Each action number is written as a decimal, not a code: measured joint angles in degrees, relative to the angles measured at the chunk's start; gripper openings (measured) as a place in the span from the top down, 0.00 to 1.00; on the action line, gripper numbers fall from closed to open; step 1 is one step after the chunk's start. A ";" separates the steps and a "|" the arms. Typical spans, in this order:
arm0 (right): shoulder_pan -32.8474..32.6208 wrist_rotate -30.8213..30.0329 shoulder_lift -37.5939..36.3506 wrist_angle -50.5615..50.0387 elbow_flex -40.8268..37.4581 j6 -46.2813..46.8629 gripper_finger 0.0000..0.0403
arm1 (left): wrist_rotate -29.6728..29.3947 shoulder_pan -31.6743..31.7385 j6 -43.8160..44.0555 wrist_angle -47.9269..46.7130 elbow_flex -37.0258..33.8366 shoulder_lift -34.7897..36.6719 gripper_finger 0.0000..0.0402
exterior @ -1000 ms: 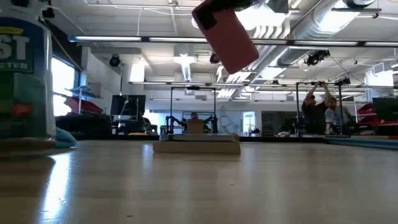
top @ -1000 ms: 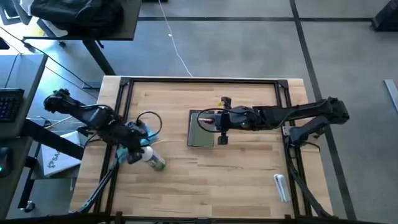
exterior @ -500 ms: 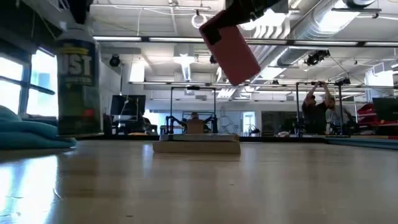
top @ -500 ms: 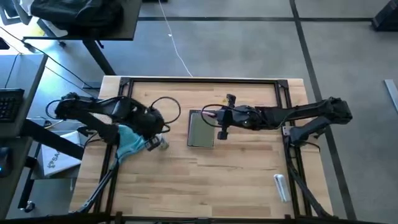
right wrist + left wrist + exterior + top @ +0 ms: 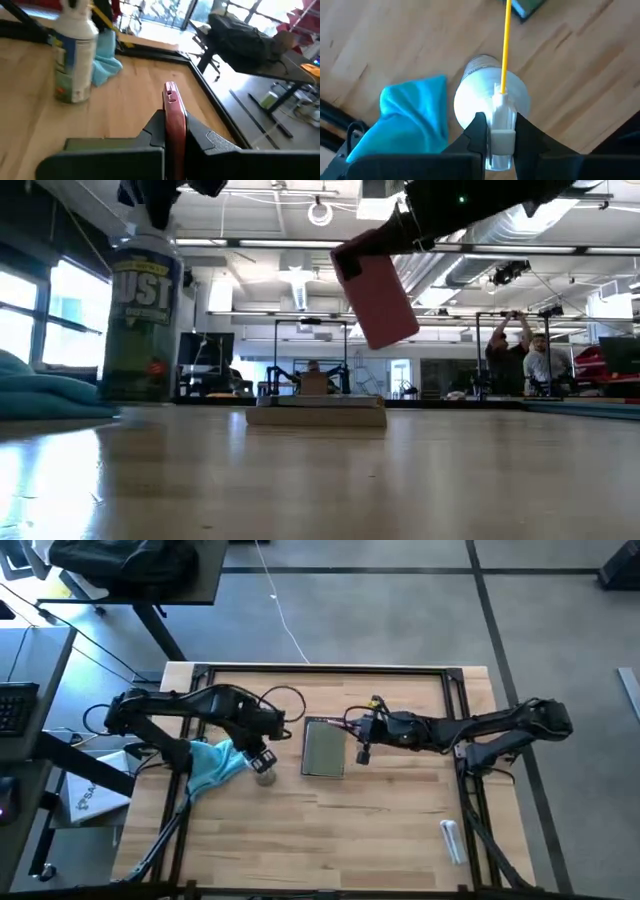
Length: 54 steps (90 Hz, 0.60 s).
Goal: Apply microfiber cloth
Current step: Spray the cellphone using the spray bottle
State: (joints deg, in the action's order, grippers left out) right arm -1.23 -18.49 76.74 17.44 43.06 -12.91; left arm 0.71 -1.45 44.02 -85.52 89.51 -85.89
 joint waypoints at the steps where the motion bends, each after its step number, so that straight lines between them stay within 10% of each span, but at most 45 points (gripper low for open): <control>1: 0.00 0.32 0.01 0.30 -0.22 0.01 1.00 | -0.15 0.18 0.23 0.08 0.06 0.00 0.92; 54: -3.06 0.61 2.91 7.83 -2.13 2.72 1.00 | 0.56 5.29 2.42 -1.49 0.01 0.00 0.90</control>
State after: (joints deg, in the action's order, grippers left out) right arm -4.29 -17.88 79.65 25.27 40.93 -10.19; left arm 1.27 3.85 46.44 -87.02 89.52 -85.89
